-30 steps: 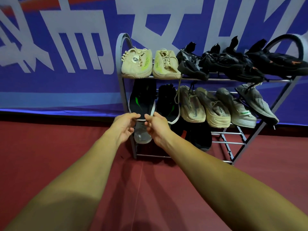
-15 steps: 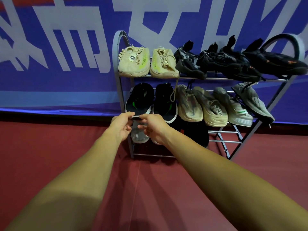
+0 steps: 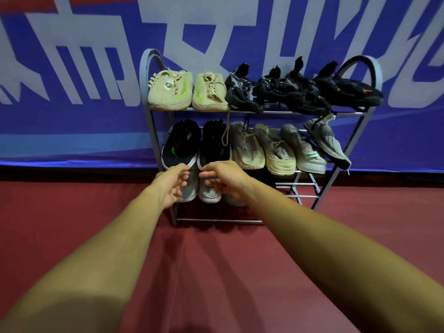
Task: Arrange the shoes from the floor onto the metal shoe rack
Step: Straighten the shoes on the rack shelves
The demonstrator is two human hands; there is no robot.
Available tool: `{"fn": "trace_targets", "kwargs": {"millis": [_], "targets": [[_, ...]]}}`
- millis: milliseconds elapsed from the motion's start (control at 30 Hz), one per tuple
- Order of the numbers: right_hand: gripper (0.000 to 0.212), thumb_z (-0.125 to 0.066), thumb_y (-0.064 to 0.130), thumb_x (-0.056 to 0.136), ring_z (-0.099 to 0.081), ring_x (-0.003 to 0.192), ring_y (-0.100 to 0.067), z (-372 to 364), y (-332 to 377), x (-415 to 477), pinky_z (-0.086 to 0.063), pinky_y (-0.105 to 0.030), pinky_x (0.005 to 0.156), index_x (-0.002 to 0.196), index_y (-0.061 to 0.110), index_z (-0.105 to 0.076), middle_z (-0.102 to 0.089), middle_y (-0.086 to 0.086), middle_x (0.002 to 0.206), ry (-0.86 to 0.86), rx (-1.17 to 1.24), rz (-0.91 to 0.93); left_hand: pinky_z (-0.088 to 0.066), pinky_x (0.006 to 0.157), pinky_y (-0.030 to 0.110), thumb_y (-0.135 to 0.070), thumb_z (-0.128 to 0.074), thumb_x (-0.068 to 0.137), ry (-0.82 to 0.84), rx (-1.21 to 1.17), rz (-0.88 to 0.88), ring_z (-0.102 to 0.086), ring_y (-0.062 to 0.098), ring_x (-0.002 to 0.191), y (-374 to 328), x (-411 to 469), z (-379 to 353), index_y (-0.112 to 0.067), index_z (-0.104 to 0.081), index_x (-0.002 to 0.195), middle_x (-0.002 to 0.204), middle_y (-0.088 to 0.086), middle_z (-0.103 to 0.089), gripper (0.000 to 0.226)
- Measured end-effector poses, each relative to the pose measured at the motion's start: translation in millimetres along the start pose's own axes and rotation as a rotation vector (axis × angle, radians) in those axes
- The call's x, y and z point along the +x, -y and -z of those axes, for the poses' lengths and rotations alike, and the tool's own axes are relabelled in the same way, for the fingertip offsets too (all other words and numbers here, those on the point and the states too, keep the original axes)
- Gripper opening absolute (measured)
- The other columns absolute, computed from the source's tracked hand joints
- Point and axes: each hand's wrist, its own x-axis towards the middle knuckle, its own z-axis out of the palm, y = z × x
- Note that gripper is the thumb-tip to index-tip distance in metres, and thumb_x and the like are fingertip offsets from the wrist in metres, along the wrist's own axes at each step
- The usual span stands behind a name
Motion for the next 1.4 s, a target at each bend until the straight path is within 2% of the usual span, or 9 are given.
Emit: {"fn": "trace_targets", "kwargs": {"millis": [267,367,567,700,767,900,1000,1133,1400], "targets": [[0.011,-0.054,0.016,0.094,-0.053,0.06,-0.013,56.4,0.0,-10.5,-0.036,-0.019,0.046,0.1,0.01,-0.061,-0.07,-0.007,0.093,-0.141,-0.02,-0.037,-0.029,0.048,0.018,-0.019,-0.069,0.082,0.229,0.269,0.035,-0.051,0.005,0.056,4.5,-22.6,-56.4,-0.019,-0.065,0.074,0.067,-0.008,-0.06,0.01],[0.013,-0.053,0.018,0.099,-0.054,0.059,-0.012,81.8,1.3,-17.5,-0.036,-0.012,0.037,0.105,0.01,-0.061,-0.068,-0.008,0.095,-0.192,-0.01,-0.049,-0.03,0.051,0.019,-0.021,-0.071,0.08,0.332,0.373,0.034,-0.054,0.006,0.056,10.9,-32.0,-84.7,-0.017,-0.067,0.078,0.069,-0.007,-0.063,0.006],[0.016,-0.055,0.022,0.101,-0.051,0.06,-0.012,126.5,-11.6,-21.2,-0.037,-0.013,0.036,0.106,0.007,-0.055,-0.061,-0.017,0.108,-0.333,0.102,-0.068,-0.034,0.052,0.017,-0.031,-0.068,0.089,0.291,0.327,0.004,-0.053,0.006,0.058,14.2,-33.9,-126.1,-0.017,-0.067,0.087,0.075,-0.006,-0.064,0.014],[0.037,-0.063,0.044,0.093,-0.054,0.045,-0.014,144.9,-24.5,-9.0,-0.042,-0.025,0.058,0.101,0.009,-0.053,-0.061,-0.012,0.07,-0.416,0.185,-0.148,-0.036,0.055,0.019,-0.035,-0.07,0.087,0.281,0.276,0.024,-0.056,0.007,0.062,18.7,-27.4,-143.7,-0.017,-0.065,0.089,0.076,-0.005,-0.066,0.018],[0.044,-0.066,0.05,0.089,-0.05,0.034,-0.012,149.9,-26.5,-3.4,-0.042,-0.026,0.058,0.107,0.012,-0.053,-0.054,-0.007,0.057,-0.439,0.247,-0.141,-0.037,0.056,0.019,-0.036,-0.071,0.087,0.29,0.271,0.033,-0.057,0.007,0.063,20.9,-24.9,-151.5,-0.017,-0.066,0.09,0.077,-0.005,-0.067,0.02],[0.052,-0.069,0.057,0.083,-0.053,0.052,-0.014,152.0,-24.9,4.6,-0.039,-0.021,0.045,0.113,0.017,-0.057,-0.059,-0.008,0.08,-0.48,0.296,-0.109,-0.037,0.056,0.019,-0.036,-0.071,0.087,0.288,0.268,0.046,-0.058,0.006,0.063,22.8,-18.9,-159.7,-0.016,-0.067,0.093,0.076,-0.006,-0.067,0.021],[0.049,-0.07,0.055,0.083,-0.056,0.059,-0.012,155.0,-22.6,10.7,-0.035,-0.015,0.037,0.113,0.016,-0.064,-0.062,-0.004,0.095,-0.491,0.367,-0.073,-0.037,0.056,0.018,-0.036,-0.071,0.087,0.27,0.259,0.05,-0.058,0.006,0.063,24.7,-13.0,-159.6,-0.016,-0.067,0.093,0.076,-0.006,-0.068,0.021],[0.02,-0.066,0.037,0.089,-0.052,0.057,-0.009,160.9,-13.5,9.3,-0.028,-0.013,0.029,0.084,0.02,-0.058,-0.056,0.001,0.085,-0.483,0.42,-0.103,-0.038,0.057,0.019,-0.038,-0.072,0.086,0.28,0.271,0.068,-0.059,0.008,0.066,25.8,-11.3,-159.8,-0.014,-0.069,0.098,0.081,-0.004,-0.069,0.027],[0.021,-0.063,0.032,0.089,-0.048,0.042,-0.005,158.9,2.2,-9.3,-0.028,-0.013,0.028,0.074,0.022,-0.051,-0.052,0.003,0.071,-0.408,0.551,-0.088,-0.043,0.06,0.021,-0.045,-0.073,0.084,0.467,0.344,0.091,-0.065,0.013,0.082,24.7,-28.3,-164.1,-0.011,-0.07,0.117,0.11,0.005,-0.075,0.047]]}}
